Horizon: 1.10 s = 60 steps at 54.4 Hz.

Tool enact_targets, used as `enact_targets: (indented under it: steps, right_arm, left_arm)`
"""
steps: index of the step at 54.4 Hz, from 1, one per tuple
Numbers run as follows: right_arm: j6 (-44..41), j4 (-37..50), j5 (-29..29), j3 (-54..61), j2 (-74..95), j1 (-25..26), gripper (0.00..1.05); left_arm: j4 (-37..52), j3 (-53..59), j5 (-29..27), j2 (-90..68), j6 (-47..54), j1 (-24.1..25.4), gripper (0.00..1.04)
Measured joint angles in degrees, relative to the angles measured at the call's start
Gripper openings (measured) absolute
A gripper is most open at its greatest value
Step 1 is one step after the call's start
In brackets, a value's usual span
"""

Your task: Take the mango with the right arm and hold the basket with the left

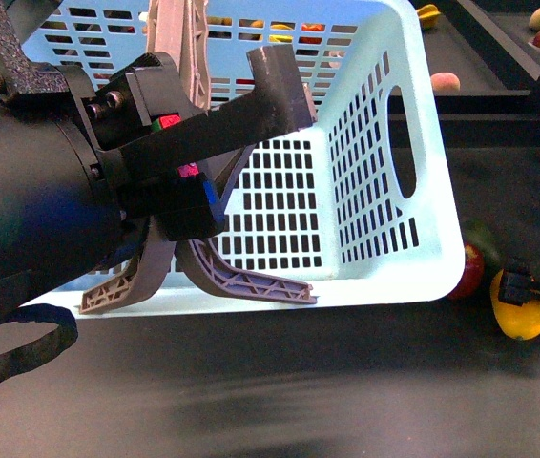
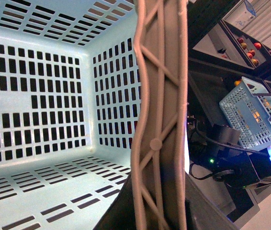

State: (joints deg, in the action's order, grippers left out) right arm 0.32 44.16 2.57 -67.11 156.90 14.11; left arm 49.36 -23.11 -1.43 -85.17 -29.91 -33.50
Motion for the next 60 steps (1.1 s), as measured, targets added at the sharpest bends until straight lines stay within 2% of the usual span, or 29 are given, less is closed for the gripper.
enact_targets:
  steps: [3,18,54,60]
  right_arm:
    - [-2.4,3.0,2.1,-0.2,0.8,-0.6,0.97]
    - [-1.2,1.0,-1.6,-0.1,1.6,-1.3,0.97]
    - [-4.6,1.0,1.5,1.2,2.1,-1.9,0.96]
    - [-4.5,1.7,1.5,1.3,2.3,-1.8,0.75]
  left_arm:
    - [0.0,0.0,0.0,0.0,0.0,0.0,0.06]
    - [0.0,0.0,0.0,0.0,0.1,0.0,0.06]
    - [0.0,0.0,0.0,0.0,0.1,0.0,0.06]
    - [0.0,0.0,0.1,0.0,0.1,0.0,0.06]
